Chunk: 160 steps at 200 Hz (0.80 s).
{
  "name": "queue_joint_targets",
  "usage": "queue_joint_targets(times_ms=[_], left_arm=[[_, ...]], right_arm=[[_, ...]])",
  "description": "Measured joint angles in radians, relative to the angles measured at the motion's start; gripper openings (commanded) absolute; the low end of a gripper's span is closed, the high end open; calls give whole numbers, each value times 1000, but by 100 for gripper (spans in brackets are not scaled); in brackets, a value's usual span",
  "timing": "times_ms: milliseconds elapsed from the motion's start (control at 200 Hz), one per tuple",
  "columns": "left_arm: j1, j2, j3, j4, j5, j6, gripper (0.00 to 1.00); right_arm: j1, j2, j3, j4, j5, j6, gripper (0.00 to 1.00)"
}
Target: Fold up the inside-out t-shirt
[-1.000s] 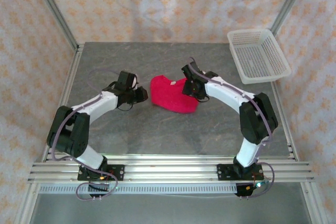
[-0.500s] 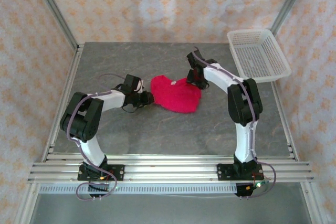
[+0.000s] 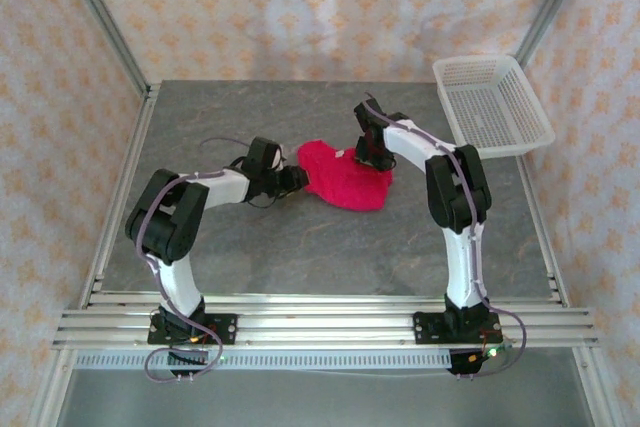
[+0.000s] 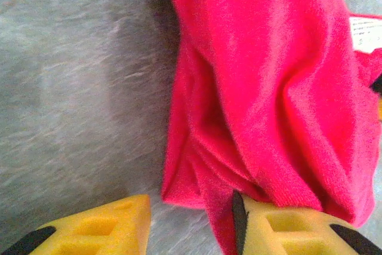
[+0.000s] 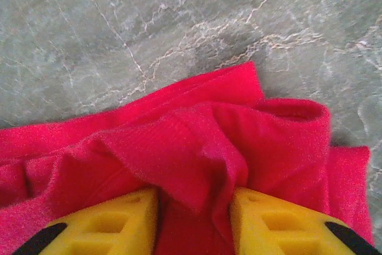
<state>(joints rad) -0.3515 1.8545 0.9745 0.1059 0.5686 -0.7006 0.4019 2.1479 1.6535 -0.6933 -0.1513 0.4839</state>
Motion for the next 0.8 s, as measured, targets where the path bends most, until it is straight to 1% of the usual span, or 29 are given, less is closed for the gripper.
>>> queue_joint_targets(times_ms=[55,110,270,330,390,445,505,651,801], left_arm=[[-12,27,13,27,0,-13,41],[-24,58,25,51,-5,-26,35],[-33,101,42,89,-17,-56,0],[-35,102,47,93,-26,-54,0],[-35,101,48,89,-34,-50,0],[-35,93,49,73,-48,-46,0],[-35,72,49,34,-70,-29,0],[-35,-46,35,-113,-125,35,0],[-40,-180,-11,-186,-140,91,0]], right_arm=[[0,3,0,3,-6,2,32],[-2,3,0,6,-14,1,31],[-6,4,-3,11,-26,0,27],[-6,3,-5,13,-25,-1,22],[-6,3,-5,12,-22,-5,14],[-7,3,-5,11,-17,-17,5],[-10,3,-5,11,-13,-27,0],[-26,-3,-7,8,-14,-34,0],[-43,-10,-9,0,-18,-41,0]])
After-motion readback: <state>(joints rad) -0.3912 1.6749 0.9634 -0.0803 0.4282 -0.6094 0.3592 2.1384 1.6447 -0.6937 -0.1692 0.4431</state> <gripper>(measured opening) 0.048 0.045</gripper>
